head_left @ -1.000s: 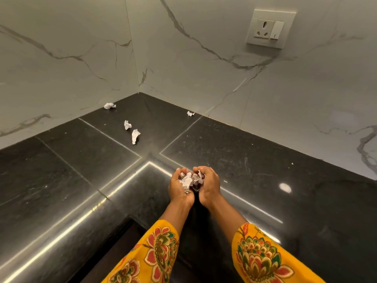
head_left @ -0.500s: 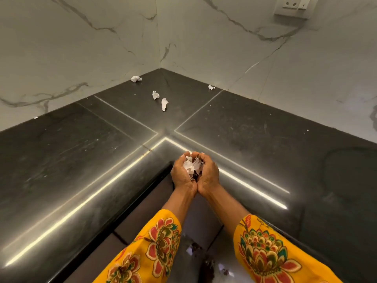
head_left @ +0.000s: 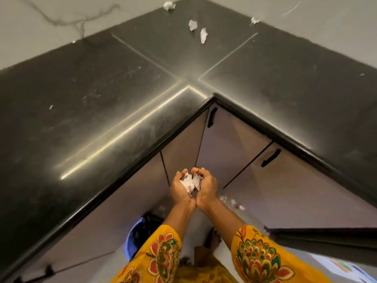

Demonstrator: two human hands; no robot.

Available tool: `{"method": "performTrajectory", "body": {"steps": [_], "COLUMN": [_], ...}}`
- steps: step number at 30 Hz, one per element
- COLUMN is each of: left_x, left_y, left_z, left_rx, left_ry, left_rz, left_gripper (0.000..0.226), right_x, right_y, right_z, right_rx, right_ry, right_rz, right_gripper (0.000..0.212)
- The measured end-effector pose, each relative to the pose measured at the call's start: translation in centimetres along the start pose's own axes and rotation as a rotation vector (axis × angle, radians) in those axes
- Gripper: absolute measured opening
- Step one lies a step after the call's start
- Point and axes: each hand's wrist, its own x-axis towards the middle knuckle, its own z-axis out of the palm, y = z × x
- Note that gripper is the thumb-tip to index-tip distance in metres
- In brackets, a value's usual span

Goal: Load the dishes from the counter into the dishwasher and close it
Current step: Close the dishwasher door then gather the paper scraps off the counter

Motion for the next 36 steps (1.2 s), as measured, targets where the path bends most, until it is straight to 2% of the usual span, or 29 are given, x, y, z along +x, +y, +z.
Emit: {"method": "performTrajectory", "body": {"steps": [3, 6, 9, 13, 14, 18, 21, 23, 25, 27, 30, 36], "left_x": [0.5, 0.6, 0.3, -0.6, -0.7, 0.8, 2.4, 3.4, 3.8, 3.7, 2.8, 1.9], "left_y": [0.6, 0.9, 1.0, 1.6, 1.7, 1.9, 2.1, 2.3, 2.6, 2.9, 3.1, 2.4], "left_z": [-5.6, -11.3, -16.2, -19.3, -19.9, -23.3, -25.1, -25.9, -26.4, -26.8, -26.8, -26.5], "left_rx": [-0.069, -0.154, -0.143, -0.12, -0.11, 0.033, 0.105, 0.076, 0.045, 0.031, 0.047, 0.07], "left_ry": [0.135, 0.296, 0.459, 0.608, 0.635, 0.76, 0.746, 0.7, 0.61, 0.541, 0.615, 0.633], "left_rz": [-0.057, -0.045, -0.006, 0.009, 0.018, 0.06, 0.093, 0.093, 0.075, 0.044, 0.078, 0.062], "left_gripper": [0.03, 0.032, 0.027, 0.021, 0.017, 0.029, 0.033, 0.038, 0.054, 0.069, 0.062, 0.06], "right_x": [-0.8, -1.4, -2.2, -2.9, -3.0, -2.6, -1.7, -0.9, -0.1, 0.4, 0.4, -0.9], "right_y": [5.0, 9.7, 14.0, 18.5, 19.4, 21.5, 22.8, 24.0, 24.6, 24.2, 23.0, 20.3], "right_z": [-1.3, -2.8, -4.4, -6.1, -6.3, -6.1, -5.4, -5.2, -5.4, -5.5, -5.4, -6.5], "right_rx": [-0.003, -0.088, -0.203, -0.33, -0.342, -0.482, -0.624, -0.55, -0.462, -0.48, -0.477, -0.496], "right_ry": [0.031, 0.088, 0.114, 0.118, 0.106, 0.022, -0.018, -0.013, -0.035, -0.037, -0.036, 0.007], "right_rz": [0.206, 0.325, 0.444, 0.554, 0.573, 0.611, 0.601, 0.618, 0.633, 0.636, 0.613, 0.584], "right_gripper": [0.028, 0.033, 0.026, 0.017, 0.021, 0.038, 0.04, 0.044, 0.054, 0.061, 0.063, 0.059]}}
